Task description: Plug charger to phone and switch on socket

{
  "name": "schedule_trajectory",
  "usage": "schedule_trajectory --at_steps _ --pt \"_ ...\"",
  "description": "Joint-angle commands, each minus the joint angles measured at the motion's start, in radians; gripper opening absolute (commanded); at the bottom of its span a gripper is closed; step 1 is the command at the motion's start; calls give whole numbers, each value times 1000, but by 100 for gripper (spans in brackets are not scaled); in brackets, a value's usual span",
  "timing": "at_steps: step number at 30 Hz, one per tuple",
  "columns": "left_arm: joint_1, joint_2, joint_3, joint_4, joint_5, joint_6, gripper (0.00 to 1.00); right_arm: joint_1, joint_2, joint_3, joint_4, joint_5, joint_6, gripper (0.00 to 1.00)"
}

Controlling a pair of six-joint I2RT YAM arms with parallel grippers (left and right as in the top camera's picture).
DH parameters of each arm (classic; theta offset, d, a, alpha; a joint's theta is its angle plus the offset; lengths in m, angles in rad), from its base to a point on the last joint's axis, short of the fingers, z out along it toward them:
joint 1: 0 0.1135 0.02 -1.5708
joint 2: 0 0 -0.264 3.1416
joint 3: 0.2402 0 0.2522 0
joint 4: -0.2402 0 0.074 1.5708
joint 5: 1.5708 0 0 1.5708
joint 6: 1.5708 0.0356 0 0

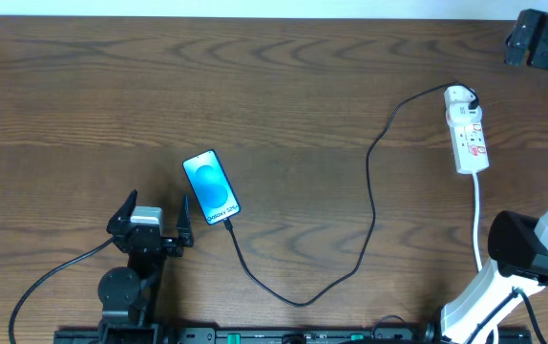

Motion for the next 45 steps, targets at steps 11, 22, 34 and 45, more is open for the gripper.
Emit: schedule_trajectory --at_steps 11,22,34,45 --pt "5 -6 -14 -38 32 13 88 6 -2 11 -3 -2 10 99" --pt "5 -6 -14 -38 32 13 88 6 -2 11 -3 -2 10 99" --pt "5 -6 -14 -38 32 13 88 6 -2 11 -3 -2 10 99" --pt "5 -6 -14 -38 32 13 88 5 -9 11 16 17 10 99"
